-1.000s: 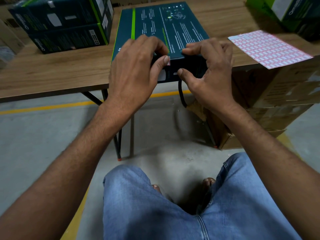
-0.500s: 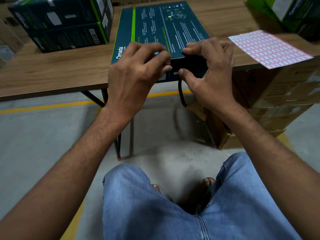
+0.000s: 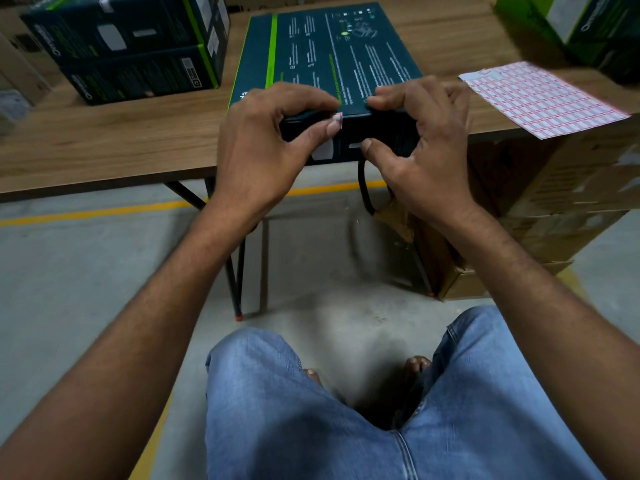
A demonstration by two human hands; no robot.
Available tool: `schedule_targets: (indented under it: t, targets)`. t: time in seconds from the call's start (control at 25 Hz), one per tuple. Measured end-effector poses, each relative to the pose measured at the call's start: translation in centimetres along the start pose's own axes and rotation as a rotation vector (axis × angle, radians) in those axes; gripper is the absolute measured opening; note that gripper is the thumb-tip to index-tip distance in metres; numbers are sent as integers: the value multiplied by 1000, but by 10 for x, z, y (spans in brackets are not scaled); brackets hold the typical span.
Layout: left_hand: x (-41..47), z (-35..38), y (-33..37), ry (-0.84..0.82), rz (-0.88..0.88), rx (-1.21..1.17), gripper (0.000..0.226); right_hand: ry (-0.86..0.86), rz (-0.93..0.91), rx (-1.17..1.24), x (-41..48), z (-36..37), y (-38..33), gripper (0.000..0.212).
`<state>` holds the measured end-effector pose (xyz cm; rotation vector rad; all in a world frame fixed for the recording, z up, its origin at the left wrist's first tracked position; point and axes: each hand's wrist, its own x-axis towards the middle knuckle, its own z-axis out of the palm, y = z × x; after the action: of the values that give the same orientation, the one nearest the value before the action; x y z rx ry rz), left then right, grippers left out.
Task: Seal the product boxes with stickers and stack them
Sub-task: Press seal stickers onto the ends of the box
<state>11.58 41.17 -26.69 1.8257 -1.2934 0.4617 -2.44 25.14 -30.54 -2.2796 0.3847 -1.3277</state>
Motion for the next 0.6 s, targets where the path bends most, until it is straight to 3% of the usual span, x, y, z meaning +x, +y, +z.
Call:
schedule_targets:
  t: [0.12, 0.24, 0.44, 0.6]
  targets:
    - [-4, 9, 4, 86, 64, 83, 20, 10, 8, 10, 1, 1, 1, 35]
    - [-9, 5, 3, 23, 115, 202, 26, -9, 3, 21, 1, 0, 3, 35]
    - [-7, -8, 8, -90, 90, 293, 65, -40, -5, 29, 1, -5, 2, 33]
    - [-8, -25, -5, -76, 68, 371, 47, -23, -13, -70, 5, -10, -2, 27]
